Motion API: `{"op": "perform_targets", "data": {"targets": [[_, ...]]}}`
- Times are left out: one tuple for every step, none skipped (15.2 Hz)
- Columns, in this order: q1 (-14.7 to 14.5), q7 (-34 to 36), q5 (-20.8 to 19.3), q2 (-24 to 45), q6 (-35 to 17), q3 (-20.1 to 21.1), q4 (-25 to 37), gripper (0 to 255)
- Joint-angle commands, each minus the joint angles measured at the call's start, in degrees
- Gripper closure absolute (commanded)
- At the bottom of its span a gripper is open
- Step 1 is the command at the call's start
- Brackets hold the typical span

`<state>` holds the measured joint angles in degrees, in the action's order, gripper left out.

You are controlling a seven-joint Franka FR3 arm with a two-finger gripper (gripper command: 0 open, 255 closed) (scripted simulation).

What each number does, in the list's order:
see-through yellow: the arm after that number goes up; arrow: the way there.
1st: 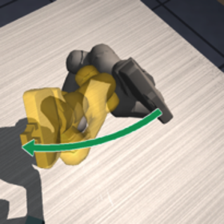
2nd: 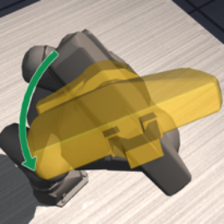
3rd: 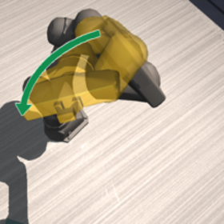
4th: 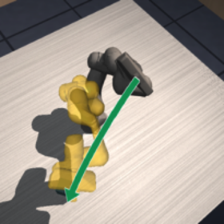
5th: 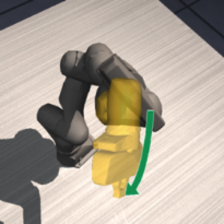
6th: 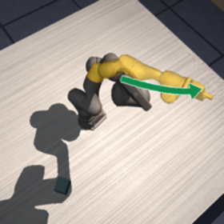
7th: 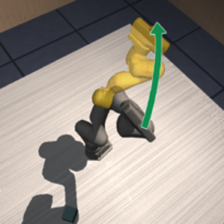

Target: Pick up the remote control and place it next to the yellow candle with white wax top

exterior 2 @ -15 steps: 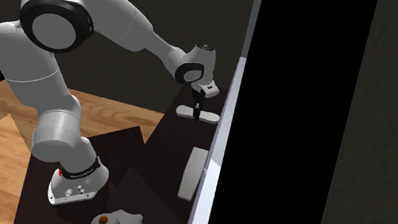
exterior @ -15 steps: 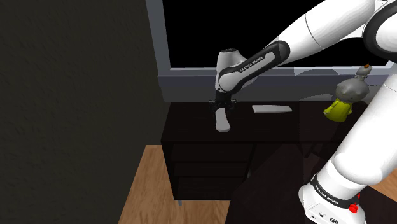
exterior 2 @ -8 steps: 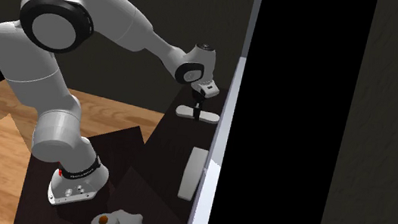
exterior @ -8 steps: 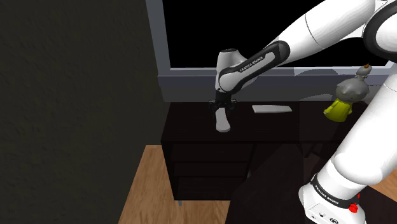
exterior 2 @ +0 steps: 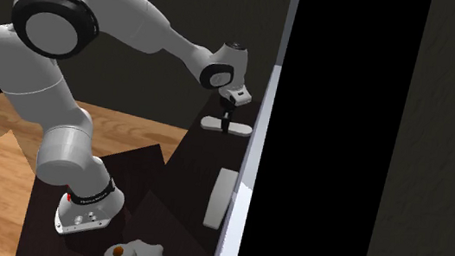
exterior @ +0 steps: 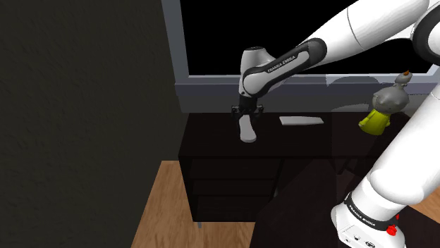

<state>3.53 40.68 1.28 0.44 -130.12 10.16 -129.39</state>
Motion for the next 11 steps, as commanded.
{"op": "perform_targets", "data": {"targets": [[0.0,-0.1,0.2,-0.9,1.6,0.0,0.7,255],[0.0,-0.2,0.3,-1.3,2.4,0.0,1.1,255],[0.0,-0.2,0.3,-1.7,3.2,0.0,1.5,255],[0.0,-0.3,0.4,-2.1,3.9,0.0,1.8,255],[0.0,-0.3,0.5,-2.5,4.7,-0.1,2.2,255],[0.1,-0.3,0.5,-2.9,5.4,-0.1,2.6,255],[0.1,-0.4,0.6,-3.2,6.2,-0.1,3.0,255],[0.1,-0.4,0.6,-3.6,7.0,-0.1,3.5,255],[0.1,-0.4,0.7,-3.9,7.7,-0.1,3.9,255],[0.1,-0.5,0.7,-4.2,8.5,-0.1,4.4,255],[0.1,-0.5,0.8,-4.5,9.3,-0.2,4.8,255]]}}
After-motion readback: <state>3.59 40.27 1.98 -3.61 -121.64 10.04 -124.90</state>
